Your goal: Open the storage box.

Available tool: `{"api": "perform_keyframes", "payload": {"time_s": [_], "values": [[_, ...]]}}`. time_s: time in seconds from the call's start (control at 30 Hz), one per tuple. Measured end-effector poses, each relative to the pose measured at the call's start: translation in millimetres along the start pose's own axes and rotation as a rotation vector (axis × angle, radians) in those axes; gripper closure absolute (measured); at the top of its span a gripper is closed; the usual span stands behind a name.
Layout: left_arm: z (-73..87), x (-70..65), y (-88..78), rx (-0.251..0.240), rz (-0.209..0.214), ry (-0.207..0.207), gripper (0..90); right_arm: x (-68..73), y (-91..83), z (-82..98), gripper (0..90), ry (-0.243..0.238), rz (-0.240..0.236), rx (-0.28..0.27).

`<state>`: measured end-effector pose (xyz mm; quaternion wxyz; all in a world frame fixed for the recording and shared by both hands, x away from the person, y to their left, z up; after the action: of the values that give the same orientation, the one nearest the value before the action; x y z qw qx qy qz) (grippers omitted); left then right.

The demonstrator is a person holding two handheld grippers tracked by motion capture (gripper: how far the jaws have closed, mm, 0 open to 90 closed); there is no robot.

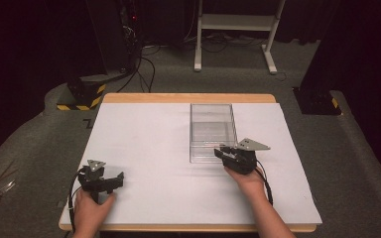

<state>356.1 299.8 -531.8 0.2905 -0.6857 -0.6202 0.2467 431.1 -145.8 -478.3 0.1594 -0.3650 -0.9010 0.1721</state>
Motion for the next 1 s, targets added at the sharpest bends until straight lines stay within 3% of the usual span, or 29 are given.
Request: {"api": "perform_keyframes", "payload": {"time_s": [0.3,0.33,1.0], "values": [[0.0,0.0,0.0,0.000,0.000,0.000,0.3,-2.7,0.2,0.9,71.5,-0.018,-0.034,-0.006],[0.0,0.0,0.0,0.000,0.000,0.000,0.4,-4.6,-0.6,1.8,73.6,-0.023,-0.057,-0.009],[0.0,0.0,0.0,-0.001,-0.001,0.000,0.4,-4.9,-9.0,5.7,78.2,-0.045,-0.087,-0.010]]}}
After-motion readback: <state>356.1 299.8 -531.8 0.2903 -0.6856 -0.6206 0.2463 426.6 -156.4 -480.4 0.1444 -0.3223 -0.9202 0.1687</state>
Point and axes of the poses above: each handheld gripper's, and its own axes: y roughly forward along the jaws, z roughly out of its underside, x roughly to its left, the point moved 3 cm from there along y, roughly forward along the jaws, and after that the axes turned 1 degree about y, right-handed, at the moved point
